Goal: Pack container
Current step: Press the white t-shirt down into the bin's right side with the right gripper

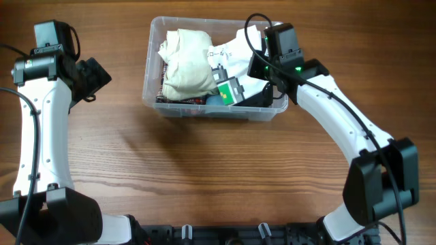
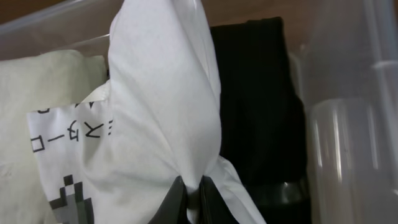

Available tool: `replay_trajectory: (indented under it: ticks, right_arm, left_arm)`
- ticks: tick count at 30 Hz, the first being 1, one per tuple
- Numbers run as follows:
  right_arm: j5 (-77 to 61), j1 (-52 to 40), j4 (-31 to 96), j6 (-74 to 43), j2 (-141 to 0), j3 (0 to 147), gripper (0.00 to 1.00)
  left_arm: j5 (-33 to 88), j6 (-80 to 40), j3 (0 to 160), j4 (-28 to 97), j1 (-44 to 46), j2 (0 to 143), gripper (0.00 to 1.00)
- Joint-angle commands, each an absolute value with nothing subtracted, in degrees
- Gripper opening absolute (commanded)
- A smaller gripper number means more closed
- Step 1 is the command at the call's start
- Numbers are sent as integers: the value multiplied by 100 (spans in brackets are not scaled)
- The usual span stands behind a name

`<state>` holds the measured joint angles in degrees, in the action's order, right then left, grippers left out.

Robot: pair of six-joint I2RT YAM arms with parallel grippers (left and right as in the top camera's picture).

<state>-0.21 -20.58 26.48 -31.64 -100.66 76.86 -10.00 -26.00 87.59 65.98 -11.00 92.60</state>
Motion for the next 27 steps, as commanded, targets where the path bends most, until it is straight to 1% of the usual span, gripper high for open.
replay_trajectory:
  ticks: [1, 4, 6, 13, 20, 23, 27]
  right_arm:
    - [497, -2047, 2867, -3726, -9747, 7649, 4]
    - [526, -2032, 3020, -3780, -9749, 7649, 4]
    - [720, -2023, 3159, -4047, -9749, 7649, 4]
    - [794, -1999, 3190, -4252, -9644, 7649, 4]
    - [814, -2001, 3070, -4195, -8986, 7649, 4]
    - [764, -2001, 3129, -4222, -8927, 7649, 4]
    - [731, -2001, 3371, -4674, -9122, 7640, 4]
  left_arm:
    - [-1033, -2589, 8744, 6584, -1127, 9188, 100]
    - [-1033, -2589, 8744, 6584, -1127, 9188, 100]
    - [-1033, -2589, 8744, 6584, -1127, 9188, 100]
    - [-1033, -2589, 8744, 6584, -1127, 9188, 100]
    - [-1033, -2589, 8744, 6584, -1127, 9188, 100]
    - [-1033, -2589, 8744, 6584, -1127, 9188, 100]
    - [-1033, -2589, 8744, 6584, -1127, 9188, 100]
